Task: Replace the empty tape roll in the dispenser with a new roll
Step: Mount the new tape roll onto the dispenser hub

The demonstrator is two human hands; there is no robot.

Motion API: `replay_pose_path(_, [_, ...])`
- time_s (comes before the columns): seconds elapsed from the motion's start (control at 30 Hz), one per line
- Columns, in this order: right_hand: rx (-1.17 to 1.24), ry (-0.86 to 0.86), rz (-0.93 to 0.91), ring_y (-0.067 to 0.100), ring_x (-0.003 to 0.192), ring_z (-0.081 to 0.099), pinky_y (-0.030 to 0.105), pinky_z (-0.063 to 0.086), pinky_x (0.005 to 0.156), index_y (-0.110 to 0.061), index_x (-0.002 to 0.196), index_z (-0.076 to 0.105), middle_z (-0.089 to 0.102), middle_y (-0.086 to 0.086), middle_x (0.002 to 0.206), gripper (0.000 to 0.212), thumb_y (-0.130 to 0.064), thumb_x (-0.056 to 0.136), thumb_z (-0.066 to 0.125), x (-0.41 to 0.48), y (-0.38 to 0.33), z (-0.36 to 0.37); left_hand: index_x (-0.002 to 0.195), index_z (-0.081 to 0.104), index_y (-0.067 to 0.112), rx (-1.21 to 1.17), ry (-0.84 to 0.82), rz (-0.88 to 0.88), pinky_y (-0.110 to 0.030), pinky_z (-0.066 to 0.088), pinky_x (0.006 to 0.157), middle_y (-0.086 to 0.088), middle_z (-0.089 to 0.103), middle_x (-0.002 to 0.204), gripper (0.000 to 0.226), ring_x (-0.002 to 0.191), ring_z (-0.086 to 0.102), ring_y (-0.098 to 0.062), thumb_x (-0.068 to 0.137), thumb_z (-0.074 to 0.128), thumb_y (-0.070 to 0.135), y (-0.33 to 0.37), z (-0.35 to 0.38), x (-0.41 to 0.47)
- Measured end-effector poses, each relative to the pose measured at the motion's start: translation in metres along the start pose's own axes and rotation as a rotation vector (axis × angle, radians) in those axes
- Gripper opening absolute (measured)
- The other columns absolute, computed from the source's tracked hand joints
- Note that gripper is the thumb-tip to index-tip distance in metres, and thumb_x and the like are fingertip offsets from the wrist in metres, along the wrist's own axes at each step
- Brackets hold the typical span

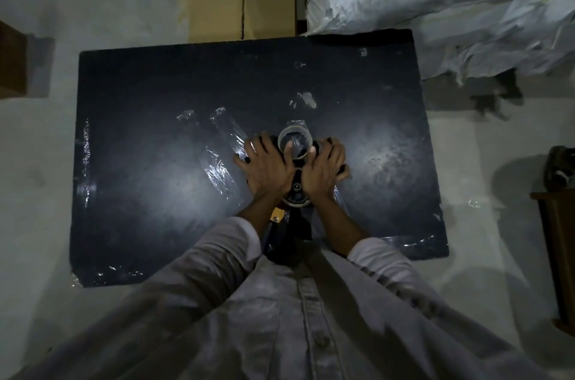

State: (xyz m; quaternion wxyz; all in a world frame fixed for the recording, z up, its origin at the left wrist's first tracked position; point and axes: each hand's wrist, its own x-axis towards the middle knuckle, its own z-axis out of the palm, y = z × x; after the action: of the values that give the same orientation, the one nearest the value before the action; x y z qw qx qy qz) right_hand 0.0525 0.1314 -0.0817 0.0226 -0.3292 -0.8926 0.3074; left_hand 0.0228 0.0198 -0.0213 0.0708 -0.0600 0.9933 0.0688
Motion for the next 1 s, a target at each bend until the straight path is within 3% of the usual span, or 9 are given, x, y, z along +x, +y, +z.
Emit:
replay_pose_path(0.3, [0.055, 0.023, 0.023, 0.027, 0.166, 0.029, 0.063, 0.016, 0.124, -0.022, 0.148, 0.060, 0.047, 0.003, 0.171, 0.049, -0.049, 0.115, 0.035, 0.002, -0.007, -0.006, 0.155, 0.048, 0.010, 0.018, -0.047, -0.035, -0.069, 0.031, 0.115, -0.017, 0.058, 0.149, 0.081, 0.144, 0.047, -0.039, 0.110, 0.016, 0.070, 0.004, 0.002, 0.001])
replay_pose_path(0.47, [0.141, -0.086, 0.064, 0.022, 0.167, 0.020, 0.062, 0.008, 0.130, -0.028, 0.156, 0.050, 0.035, 0.001, 0.176, 0.075, -0.073, 0.106, 0.017, -0.001, -0.008, -0.015, 0.155, 0.047, 0.012, -0.104, -0.057, -0.008, -0.064, 0.033, 0.115, -0.016, 0.057, 0.151, 0.089, 0.144, 0.046, -0.037, 0.108, 0.008, 0.076, -0.002, 0.000, 0.005])
replay_pose_path(0.6, [0.243, -0.106, 0.118, 0.021, 0.162, 0.024, 0.056, 0.011, 0.129, -0.029, 0.158, 0.048, 0.040, 0.002, 0.170, 0.088, -0.081, 0.097, 0.013, -0.008, 0.000, -0.031, 0.157, 0.048, 0.017, -0.308, -0.012, 0.015, -0.058, 0.033, 0.115, -0.014, 0.053, 0.156, 0.075, 0.145, 0.043, -0.036, 0.110, 0.024, 0.071, -0.022, -0.004, 0.006])
replay_pose_path(0.73, [0.181, -0.091, 0.074, 0.025, 0.159, 0.029, 0.057, 0.018, 0.125, -0.026, 0.157, 0.050, 0.044, 0.006, 0.167, 0.090, -0.081, 0.097, 0.012, -0.009, -0.003, -0.032, 0.148, 0.054, 0.017, -0.158, 0.088, 0.079, -0.058, 0.040, 0.109, -0.016, 0.058, 0.147, 0.066, 0.137, 0.049, -0.038, 0.113, 0.027, 0.066, -0.037, -0.003, 0.003])
replay_pose_path(1.0, [0.116, -0.038, 0.082, 0.029, 0.152, 0.036, 0.058, 0.024, 0.119, -0.025, 0.151, 0.054, 0.051, 0.008, 0.159, 0.078, -0.076, 0.104, 0.018, -0.004, -0.024, -0.018, 0.147, 0.053, 0.013, -0.087, 0.124, 0.317, -0.058, 0.036, 0.112, -0.016, 0.055, 0.148, 0.058, 0.139, 0.047, -0.036, 0.115, 0.032, 0.056, -0.020, -0.015, 0.019])
